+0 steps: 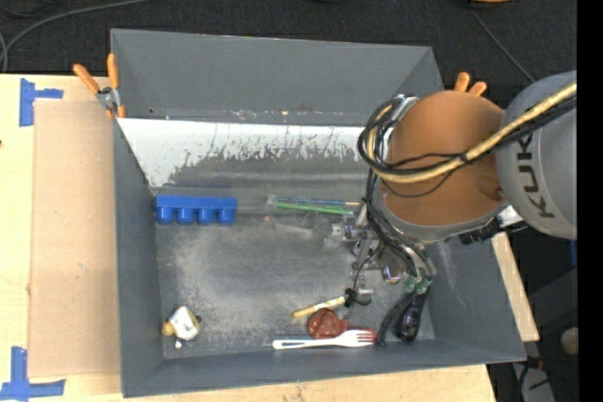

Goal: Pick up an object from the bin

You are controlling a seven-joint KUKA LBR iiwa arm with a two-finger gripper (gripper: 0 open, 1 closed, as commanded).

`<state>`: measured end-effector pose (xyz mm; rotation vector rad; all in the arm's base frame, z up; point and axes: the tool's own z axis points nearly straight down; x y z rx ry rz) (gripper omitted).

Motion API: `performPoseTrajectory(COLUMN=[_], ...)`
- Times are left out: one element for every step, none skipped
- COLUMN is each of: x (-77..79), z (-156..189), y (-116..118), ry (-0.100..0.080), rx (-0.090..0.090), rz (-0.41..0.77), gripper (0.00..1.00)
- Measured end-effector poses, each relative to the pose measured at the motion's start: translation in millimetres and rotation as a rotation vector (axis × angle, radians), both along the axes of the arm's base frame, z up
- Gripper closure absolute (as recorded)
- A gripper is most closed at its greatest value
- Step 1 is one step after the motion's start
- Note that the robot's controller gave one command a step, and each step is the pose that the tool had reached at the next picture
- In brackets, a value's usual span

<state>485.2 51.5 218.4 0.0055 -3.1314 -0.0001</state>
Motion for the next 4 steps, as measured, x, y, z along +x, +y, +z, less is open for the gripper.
performPoseTrajectory(x=[1.7, -4.9, -16.0, -15.5], z=[3.7, -60.9, -60.0, -87.2], y=[-0.3, -14.6, -37.3, -28.5], ry=[-0.008, -0.008, -0.01, 0.002], rx=[0.001, 0.002, 0.002, 0.006], rz=[-0.002, 0.18, 0.155, 0.34], gripper=[0.0, 0.0, 0.0, 0.0])
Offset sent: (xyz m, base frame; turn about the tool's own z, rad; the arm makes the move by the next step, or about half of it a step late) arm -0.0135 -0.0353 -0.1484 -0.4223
